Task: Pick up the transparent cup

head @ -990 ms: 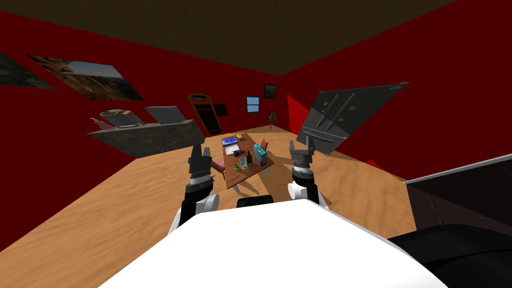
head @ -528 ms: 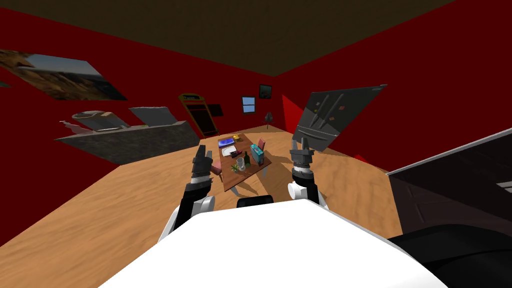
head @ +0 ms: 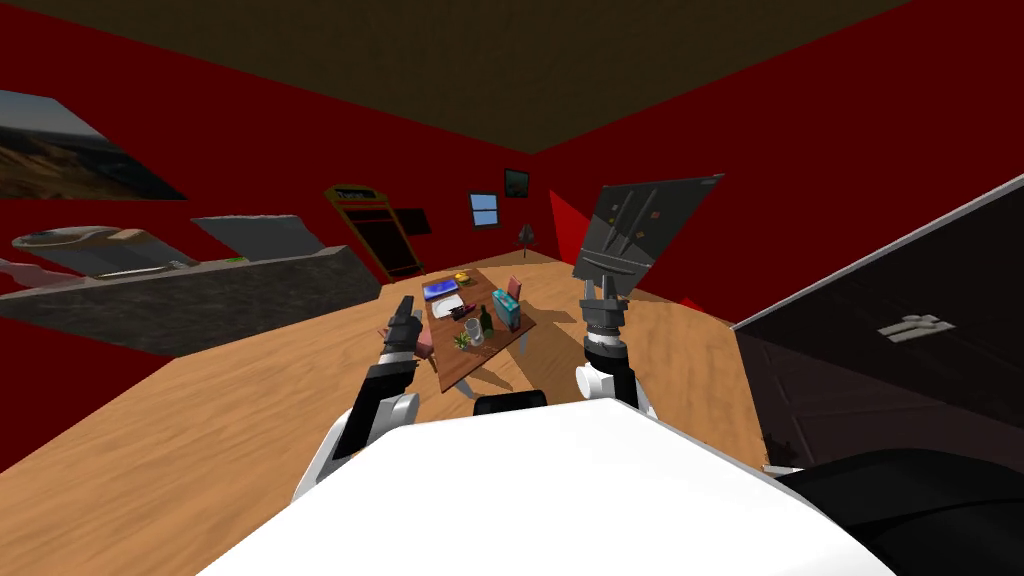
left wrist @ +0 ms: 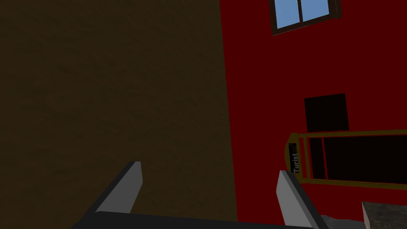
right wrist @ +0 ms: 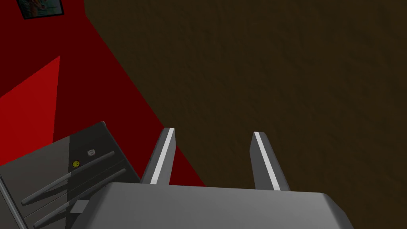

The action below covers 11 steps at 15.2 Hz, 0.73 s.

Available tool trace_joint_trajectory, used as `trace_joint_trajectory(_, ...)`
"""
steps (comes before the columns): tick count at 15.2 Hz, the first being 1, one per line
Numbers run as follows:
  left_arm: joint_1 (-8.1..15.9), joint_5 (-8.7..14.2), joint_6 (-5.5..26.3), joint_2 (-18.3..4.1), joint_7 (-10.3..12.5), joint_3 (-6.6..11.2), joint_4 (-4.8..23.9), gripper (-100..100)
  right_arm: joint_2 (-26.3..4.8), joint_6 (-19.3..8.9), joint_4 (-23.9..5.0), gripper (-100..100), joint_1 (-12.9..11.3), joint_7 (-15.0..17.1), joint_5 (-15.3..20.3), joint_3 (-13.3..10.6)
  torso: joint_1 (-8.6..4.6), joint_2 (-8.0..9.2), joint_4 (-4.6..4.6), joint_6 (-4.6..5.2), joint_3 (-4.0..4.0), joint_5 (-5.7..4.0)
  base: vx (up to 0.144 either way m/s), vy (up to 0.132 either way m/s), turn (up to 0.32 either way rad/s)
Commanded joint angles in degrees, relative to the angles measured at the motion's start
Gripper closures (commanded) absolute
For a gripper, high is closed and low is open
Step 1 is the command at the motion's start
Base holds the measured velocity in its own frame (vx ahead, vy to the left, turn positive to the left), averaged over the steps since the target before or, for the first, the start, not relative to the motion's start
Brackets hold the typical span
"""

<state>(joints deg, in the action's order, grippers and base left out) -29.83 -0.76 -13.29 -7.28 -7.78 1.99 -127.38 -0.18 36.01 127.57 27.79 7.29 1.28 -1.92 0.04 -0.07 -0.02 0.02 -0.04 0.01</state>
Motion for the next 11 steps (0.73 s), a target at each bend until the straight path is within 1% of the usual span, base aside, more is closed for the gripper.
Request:
trace_joint_trajectory(1,0.3,0.2,1.9,-0.2,0.0,0.33,0.4,-100,0.0,0.0,0.0,0,0.0,0.0,0.0,0.0,0.0,0.0,0.0,0.0,0.0,0.0,0.009,0.006,-0.027)
trace_joint_trajectory(2,0.6,0.9,3.8,-1.0,0.4,1.5,1.3,-100,0.0,0.0,0.0,0,0.0,0.0,0.0,0.0,0.0,0.01,0.0,-0.02,0.0,0.0,0.011,0.0,-0.139)
trace_joint_trajectory(3,0.6,0.9,4.8,-1.0,0.4,1.5,1.3,-100,0.0,0.0,0.0,0,0.0,0.0,0.0,0.0,-0.01,0.01,0.0,0.0,0.01,-0.01,0.012,0.001,-0.185)
trace_joint_trajectory(4,0.9,1.6,6.1,-1.7,0.7,2.73,2.1,-100,0.0,0.0,0.0,0,0.0,0.0,0.0,0.0,-0.02,0.01,0.0,0.01,0.0,0.0,0.015,-0.001,-0.3)
trace_joint_trajectory(5,0.9,1.6,7.5,-1.7,0.7,2.73,2.1,-100,0.0,0.0,0.0,0,0.0,0.0,0.0,0.0,-0.02,0.0,0.0,0.03,0.0,-0.01,0.015,0.006,-0.212)
trace_joint_trajectory(6,0.9,1.6,8.0,-1.7,0.7,2.73,2.1,-100,0.0,0.0,0.0,0,0.0,0.0,0.0,0.0,-0.01,-0.01,0.0,0.0,0.0,0.0,0.01,0.008,-0.022)
trace_joint_trajectory(7,1.2,2.4,9.9,-2.3,1.1,4.02,3.1,-100,0.0,0.0,0.0,0,0.0,0.0,0.0,0.0,0.0,0.0,0.0,-0.03,0.0,0.0,0.013,0.002,-0.119)
trace_joint_trajectory(8,1.2,2.4,11.2,-2.3,1.1,4.02,3.1,-100,0.0,0.0,0.0,0,0.0,0.0,0.0,0.0,-0.01,0.0,0.0,0.0,0.0,0.0,0.014,0.002,-0.184)
trace_joint_trajectory(9,1.6,3.2,12.7,-2.8,1.4,5.37,4.0,-100,0.0,0.0,0.0,0,0.0,0.0,0.0,0.0,-0.01,-0.01,0.0,0.01,-0.01,0.0,0.016,0.001,-0.304)
trace_joint_trajectory(10,1.6,3.2,13.9,-2.8,1.4,5.37,4.0,-100,0.0,0.0,0.0,0,0.0,0.0,0.0,0.0,-0.01,-0.02,0.0,0.03,-0.01,0.0,0.016,0.008,-0.255)
trace_joint_trajectory(11,1.6,3.2,14.6,-2.8,1.4,5.37,4.0,-100,0.0,0.0,0.0,0,0.0,0.0,0.0,0.0,-0.01,-0.02,0.0,0.01,-0.01,0.0,0.012,0.01,-0.063)
